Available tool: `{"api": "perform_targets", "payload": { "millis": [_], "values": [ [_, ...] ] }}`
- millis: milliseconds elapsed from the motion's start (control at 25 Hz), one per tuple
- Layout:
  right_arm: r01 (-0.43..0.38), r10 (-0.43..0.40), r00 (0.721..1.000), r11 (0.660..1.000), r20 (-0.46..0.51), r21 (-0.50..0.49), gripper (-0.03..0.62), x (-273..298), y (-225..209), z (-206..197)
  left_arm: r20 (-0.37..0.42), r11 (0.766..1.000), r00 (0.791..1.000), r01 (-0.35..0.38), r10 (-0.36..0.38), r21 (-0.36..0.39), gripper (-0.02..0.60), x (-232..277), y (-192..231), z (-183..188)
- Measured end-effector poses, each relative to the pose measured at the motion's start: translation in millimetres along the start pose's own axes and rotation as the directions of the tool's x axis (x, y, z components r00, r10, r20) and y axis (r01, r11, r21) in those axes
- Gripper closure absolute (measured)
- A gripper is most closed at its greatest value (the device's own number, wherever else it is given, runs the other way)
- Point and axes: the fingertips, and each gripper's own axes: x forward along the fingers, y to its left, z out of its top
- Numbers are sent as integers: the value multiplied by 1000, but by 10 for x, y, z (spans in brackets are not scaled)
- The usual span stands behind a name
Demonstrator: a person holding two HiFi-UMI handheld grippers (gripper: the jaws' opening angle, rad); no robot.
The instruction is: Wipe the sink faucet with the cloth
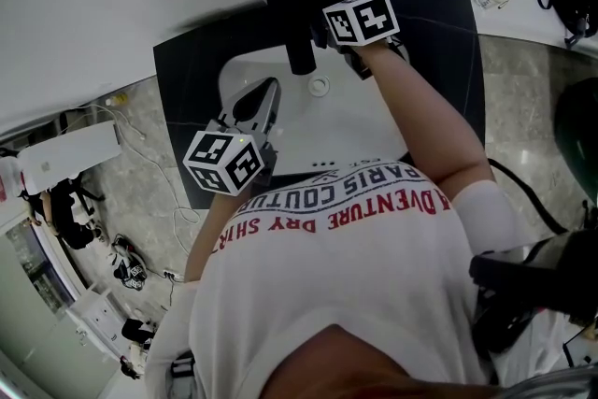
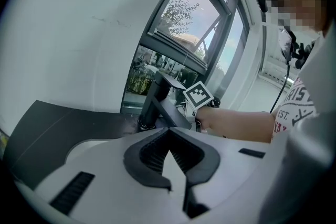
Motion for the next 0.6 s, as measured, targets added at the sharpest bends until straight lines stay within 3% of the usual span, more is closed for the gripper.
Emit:
{"api": "perform_targets", "payload": {
  "millis": [120, 360, 600],
  "values": [
    [-8, 8, 1000, 1000, 27, 2, 516, -100, -1, 42, 4, 1000, 1000, -1, 1, 4, 580, -11, -20, 6],
    [6, 3, 985, 999, 173, -52, 516, -483, 61, 254, 31, 1000, 999, -25, 24, 15, 580, -63, -70, 37],
    [-80, 124, 921, 988, 370, -131, 516, -818, 408, 595, 54, 999, 998, -39, 38, 18, 580, -151, -117, 93]
  ]
}}
